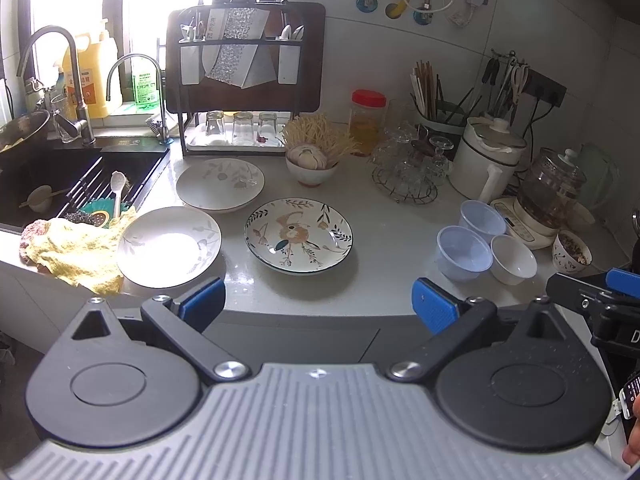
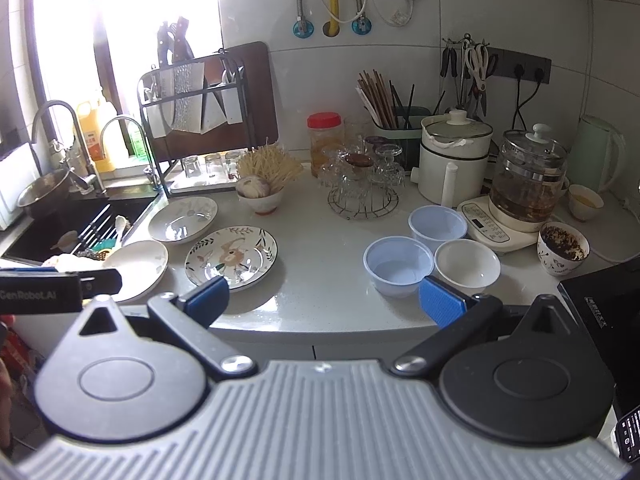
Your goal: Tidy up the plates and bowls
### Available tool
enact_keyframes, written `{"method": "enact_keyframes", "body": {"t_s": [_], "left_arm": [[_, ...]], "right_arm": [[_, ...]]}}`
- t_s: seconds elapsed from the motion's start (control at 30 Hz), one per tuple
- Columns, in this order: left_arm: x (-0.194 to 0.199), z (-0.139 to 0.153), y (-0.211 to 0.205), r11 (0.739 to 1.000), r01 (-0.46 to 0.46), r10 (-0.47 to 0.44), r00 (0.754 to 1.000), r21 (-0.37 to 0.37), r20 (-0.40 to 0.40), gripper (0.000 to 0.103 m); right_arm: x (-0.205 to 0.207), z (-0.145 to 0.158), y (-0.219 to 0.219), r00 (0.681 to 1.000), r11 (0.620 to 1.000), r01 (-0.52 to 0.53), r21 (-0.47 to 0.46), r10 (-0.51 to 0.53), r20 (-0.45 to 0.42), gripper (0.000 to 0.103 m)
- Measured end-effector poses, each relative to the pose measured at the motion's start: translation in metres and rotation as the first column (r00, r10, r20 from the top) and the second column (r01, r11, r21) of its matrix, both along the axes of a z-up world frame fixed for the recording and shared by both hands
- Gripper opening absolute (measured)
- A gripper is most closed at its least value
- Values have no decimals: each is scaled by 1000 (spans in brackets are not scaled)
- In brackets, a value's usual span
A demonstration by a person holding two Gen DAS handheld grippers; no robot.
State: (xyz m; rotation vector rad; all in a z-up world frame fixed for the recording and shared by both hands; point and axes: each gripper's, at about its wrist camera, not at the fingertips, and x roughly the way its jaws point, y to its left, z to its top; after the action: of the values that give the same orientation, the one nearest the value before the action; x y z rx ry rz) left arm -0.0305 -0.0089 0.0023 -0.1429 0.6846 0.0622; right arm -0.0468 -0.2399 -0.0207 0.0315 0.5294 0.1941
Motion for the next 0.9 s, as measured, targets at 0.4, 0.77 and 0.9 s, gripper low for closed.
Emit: {"method": "enact_keyframes", "body": {"t_s": [0.4,0.77,0.9], "left_arm": [[-22,-2,-6,1000,-17,17,1000,18,15,101],[-25,0,-7,999,-26,26,1000,24,12,101],[-25,1,-8,999,-34,34,999,18,15,101]], "right_arm": [[-9,-3,-5,1000,1000,-25,7,25,-2,103],[-10,-5,-7,1000,999,-28,18,28,1,103],[-10,-5,-8,1000,999,-25,22,25,-1,103]]}}
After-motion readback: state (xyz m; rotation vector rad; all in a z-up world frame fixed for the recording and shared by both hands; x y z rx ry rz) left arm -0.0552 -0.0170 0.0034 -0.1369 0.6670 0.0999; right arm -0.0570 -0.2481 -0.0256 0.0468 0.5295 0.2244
